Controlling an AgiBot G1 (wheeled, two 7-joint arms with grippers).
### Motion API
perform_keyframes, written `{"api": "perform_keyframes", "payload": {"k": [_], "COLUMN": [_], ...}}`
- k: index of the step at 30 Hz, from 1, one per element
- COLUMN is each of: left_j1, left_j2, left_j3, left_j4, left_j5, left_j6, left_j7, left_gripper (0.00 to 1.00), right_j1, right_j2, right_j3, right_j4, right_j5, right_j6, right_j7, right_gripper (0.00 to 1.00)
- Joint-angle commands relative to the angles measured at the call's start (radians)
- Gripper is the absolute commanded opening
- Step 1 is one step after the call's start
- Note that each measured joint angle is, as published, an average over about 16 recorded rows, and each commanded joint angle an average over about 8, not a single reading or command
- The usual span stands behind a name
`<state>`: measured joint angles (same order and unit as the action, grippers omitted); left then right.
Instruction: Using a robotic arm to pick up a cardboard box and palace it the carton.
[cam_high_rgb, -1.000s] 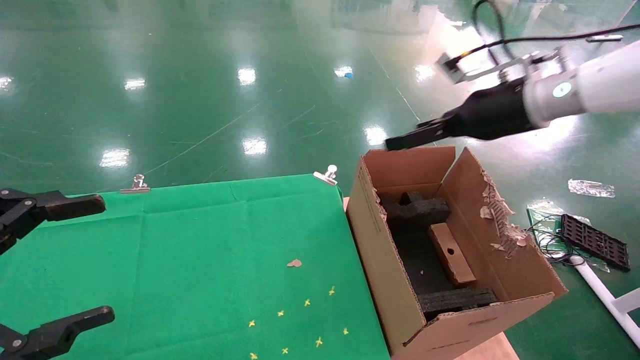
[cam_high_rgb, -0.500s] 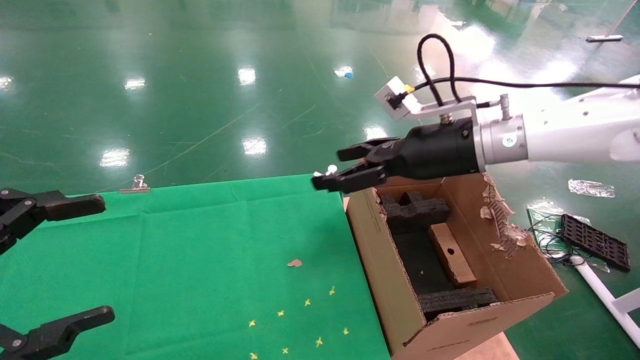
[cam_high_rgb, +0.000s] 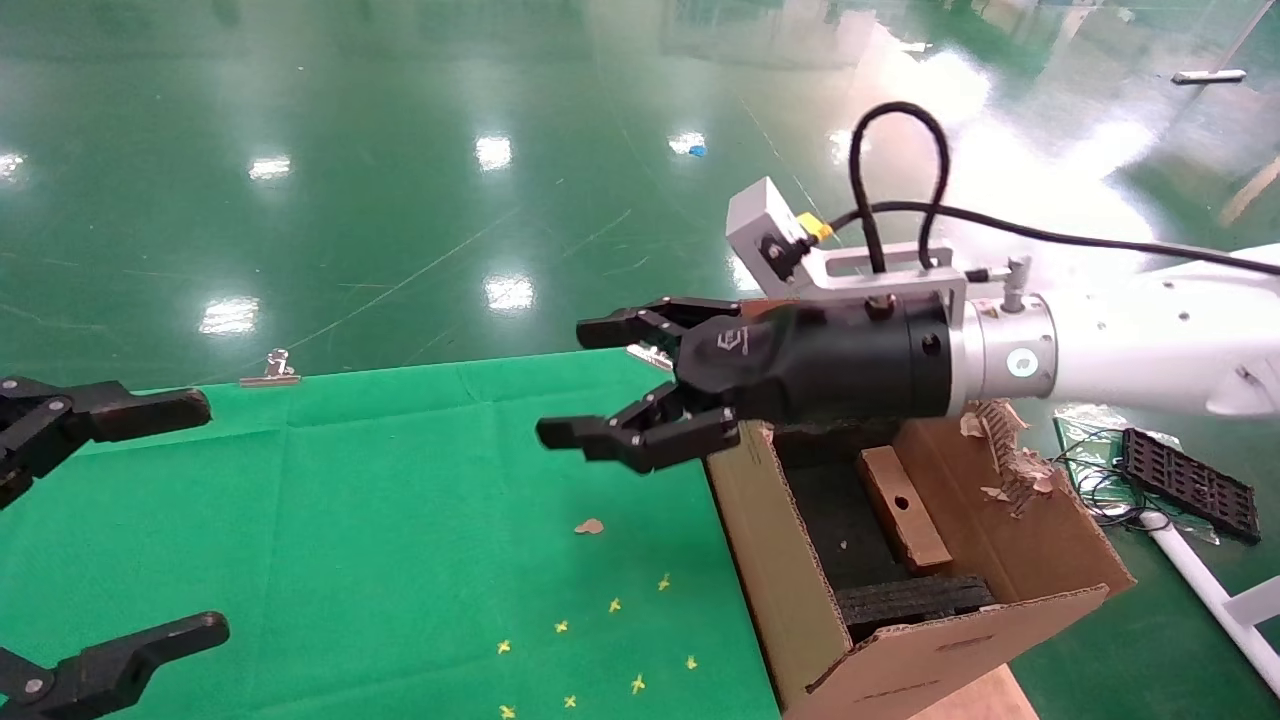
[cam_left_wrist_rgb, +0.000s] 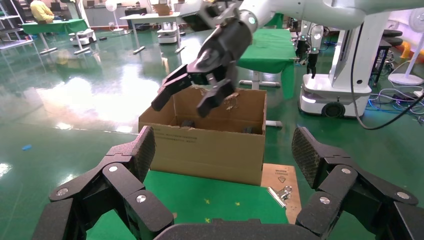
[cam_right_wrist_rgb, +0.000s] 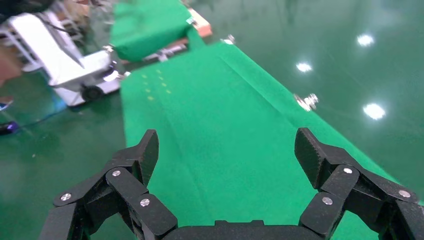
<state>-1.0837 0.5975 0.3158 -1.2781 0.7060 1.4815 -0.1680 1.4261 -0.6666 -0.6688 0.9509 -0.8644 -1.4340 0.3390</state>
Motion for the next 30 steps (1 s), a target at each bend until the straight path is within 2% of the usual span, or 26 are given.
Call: {"api": "perform_keyframes", "payload": {"k": [1,18,23,30], "left_j1": [0.000,0.000,0.000,0.000], "left_j2": [0.000,0.000,0.000,0.000], "left_j3": [0.000,0.000,0.000,0.000], "left_j4": [0.000,0.000,0.000,0.000], "left_j5": [0.000,-0.001,-0.001,-0.001], "left_j6": [0.000,0.000,-0.001,-0.001], "left_j7": [0.000,0.000,0.000,0.000], "left_gripper": [1.00,1.00,1.00,1.00], "right_j1": [-0.041,-0.364,-0.393,-0.377], "right_j2": [0.006,0.057,0.061,0.060], "right_j3": [0.045,0.403,0.435,0.417], "right_j4": [0.038,0.345,0.371,0.356], "right_j5": [0.015,0.138,0.150,0.145], "right_j6": [-0.007,-0.064,-0.069,-0.067], "right_j7": [-0.017,-0.154,-0.163,-0.157], "right_gripper": [1.00,1.00,1.00,1.00]}}
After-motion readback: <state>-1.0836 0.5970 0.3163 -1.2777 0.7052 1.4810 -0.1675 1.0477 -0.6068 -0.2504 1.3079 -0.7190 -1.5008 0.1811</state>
